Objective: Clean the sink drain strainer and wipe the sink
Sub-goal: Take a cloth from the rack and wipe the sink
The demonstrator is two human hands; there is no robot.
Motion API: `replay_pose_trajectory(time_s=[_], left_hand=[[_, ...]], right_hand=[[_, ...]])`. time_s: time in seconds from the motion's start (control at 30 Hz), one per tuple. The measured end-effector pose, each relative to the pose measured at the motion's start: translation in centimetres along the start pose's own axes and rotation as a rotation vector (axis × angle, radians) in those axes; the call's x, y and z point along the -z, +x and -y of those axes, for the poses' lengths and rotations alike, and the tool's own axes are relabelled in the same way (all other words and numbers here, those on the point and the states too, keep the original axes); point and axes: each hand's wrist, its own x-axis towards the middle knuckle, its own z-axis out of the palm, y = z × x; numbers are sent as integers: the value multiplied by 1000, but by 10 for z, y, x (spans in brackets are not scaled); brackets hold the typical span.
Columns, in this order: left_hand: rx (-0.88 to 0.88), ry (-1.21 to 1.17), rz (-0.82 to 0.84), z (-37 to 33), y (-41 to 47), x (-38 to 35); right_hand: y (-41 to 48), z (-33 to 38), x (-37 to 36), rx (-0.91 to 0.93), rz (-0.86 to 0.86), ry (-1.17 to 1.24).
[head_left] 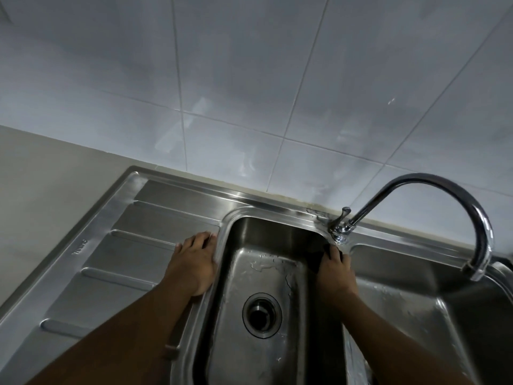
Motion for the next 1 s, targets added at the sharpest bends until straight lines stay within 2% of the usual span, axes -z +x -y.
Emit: replay_pose_trajectory(time_s=[0.17,0.33,0.6,0.83,1.0], left_hand=[[3,4,6,-1,-2,1],[9,14,17,-1,-2,1],[10,32,26,-4,-1,4],[10,63,39,-6,-7,9],[35,98,33,-17,-23,5]], right_hand=[[-22,-5,-9,36,31,-9],[9,-6,3,103,58,-154],[26,2,15,105,82,-277],[3,-11,3,70,80,-55],[-16,-16,-5,111,102,-98]])
